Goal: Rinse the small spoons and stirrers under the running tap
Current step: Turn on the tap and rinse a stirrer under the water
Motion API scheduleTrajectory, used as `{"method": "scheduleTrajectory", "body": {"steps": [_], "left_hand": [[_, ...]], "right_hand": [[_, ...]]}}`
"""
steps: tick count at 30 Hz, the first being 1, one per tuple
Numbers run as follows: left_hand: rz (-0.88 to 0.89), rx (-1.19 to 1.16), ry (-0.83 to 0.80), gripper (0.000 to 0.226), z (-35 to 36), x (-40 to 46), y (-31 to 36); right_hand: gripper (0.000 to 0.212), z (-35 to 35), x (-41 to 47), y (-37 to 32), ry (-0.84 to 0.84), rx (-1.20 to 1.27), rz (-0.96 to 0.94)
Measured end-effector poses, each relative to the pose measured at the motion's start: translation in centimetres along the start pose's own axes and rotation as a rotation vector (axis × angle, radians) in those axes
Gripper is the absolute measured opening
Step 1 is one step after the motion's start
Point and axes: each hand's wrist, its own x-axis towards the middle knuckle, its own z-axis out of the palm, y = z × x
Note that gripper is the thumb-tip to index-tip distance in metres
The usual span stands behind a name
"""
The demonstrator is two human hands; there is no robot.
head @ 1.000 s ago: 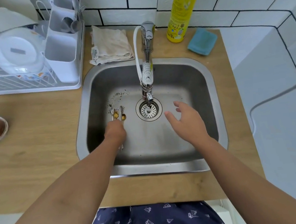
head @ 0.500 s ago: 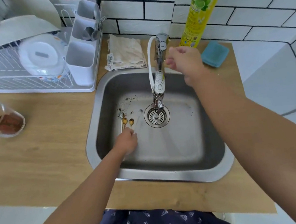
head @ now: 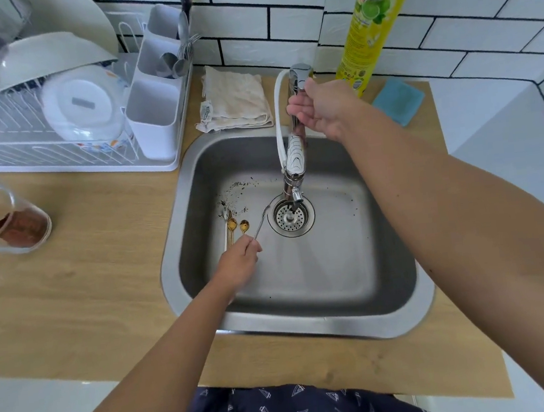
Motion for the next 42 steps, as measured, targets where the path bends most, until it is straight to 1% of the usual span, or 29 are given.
{"method": "scheduleTrajectory", "body": {"steps": [7, 13, 23, 42], "left_hand": [[-0.018, -0.013, -0.047, 0.027, 0.0, -0.5, 0.5], [-0.006, 0.022, -0.079, 0.028, 0.2, -0.6, 0.7], [-0.005, 0.045, -0.116, 0.027, 0.2, -1.0, 0.8], [0.009, 0.034, -0.102, 0.027, -0.1, -1.3, 0.9]], "right_hand": [[0.033, -0.1, -0.2, -0.4, 0.004, -0.013, 0.008], [0.029, -0.4, 0.2, -0.4, -0.005, 0.015, 0.007], [0.029, -0.3, 0.3, -0.3, 0.005, 0.013, 0.006], [0.031, 0.2, -0.2, -0.5, 0.042, 0.001, 0.012]]}}
